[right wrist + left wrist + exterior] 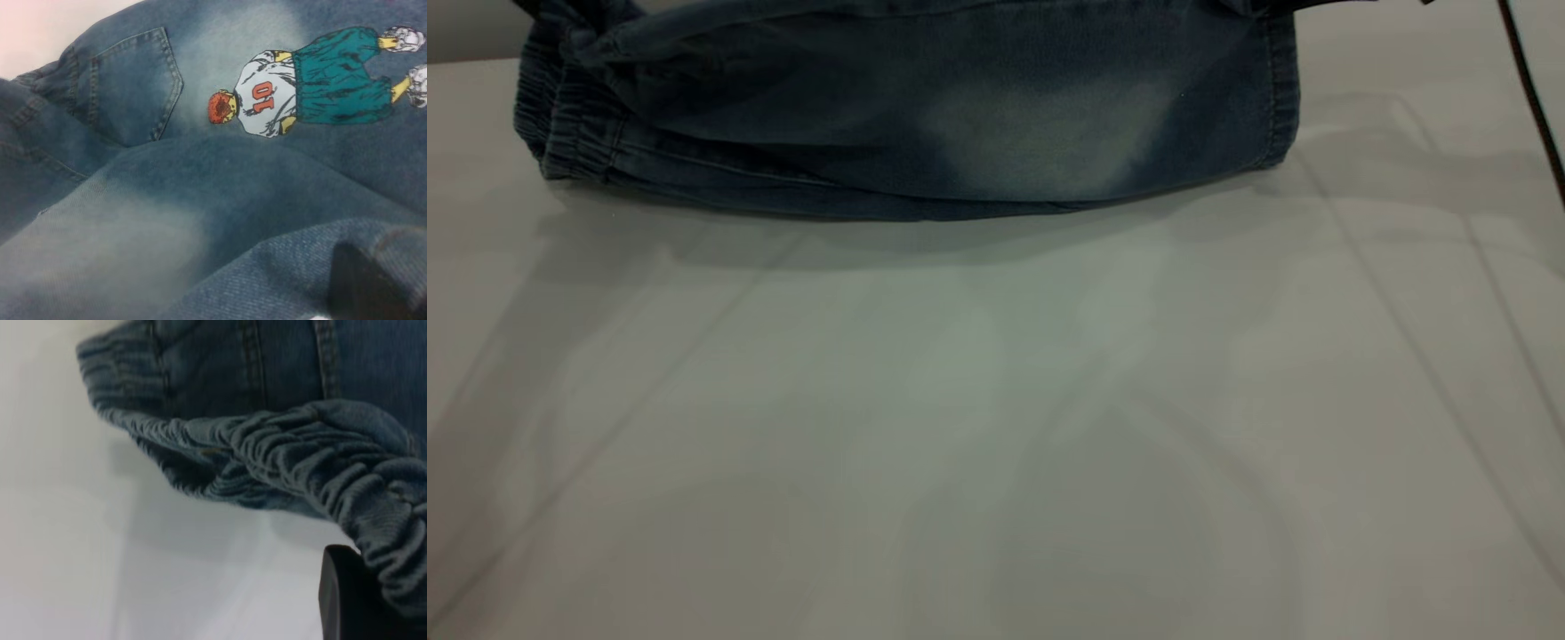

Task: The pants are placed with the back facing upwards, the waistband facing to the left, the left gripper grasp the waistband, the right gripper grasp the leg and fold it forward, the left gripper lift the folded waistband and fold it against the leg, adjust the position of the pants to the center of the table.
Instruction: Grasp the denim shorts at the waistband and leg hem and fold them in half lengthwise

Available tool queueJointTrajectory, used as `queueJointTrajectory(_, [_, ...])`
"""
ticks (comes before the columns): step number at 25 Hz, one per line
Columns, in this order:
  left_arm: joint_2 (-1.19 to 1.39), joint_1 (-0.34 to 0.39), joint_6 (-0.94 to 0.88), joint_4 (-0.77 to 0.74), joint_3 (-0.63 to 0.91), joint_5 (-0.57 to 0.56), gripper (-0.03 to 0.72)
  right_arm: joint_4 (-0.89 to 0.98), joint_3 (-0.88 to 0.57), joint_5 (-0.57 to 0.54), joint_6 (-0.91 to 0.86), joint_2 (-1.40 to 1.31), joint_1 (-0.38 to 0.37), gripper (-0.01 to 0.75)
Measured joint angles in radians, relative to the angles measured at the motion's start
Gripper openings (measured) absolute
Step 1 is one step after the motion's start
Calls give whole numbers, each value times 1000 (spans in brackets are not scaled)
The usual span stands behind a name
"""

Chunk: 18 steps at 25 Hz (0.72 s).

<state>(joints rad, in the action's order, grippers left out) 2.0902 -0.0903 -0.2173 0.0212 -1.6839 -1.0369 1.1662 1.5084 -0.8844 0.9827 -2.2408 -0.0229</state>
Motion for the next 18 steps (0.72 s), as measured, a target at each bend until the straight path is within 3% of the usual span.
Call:
queueJointTrajectory(10, [119,0,0,-48,-202,-24,140,-23,158,37,6,-91,33,15])
queueJointTrajectory(18, [184,0,0,-63,-226,28,140,-43,176,143,81,-138,35,15])
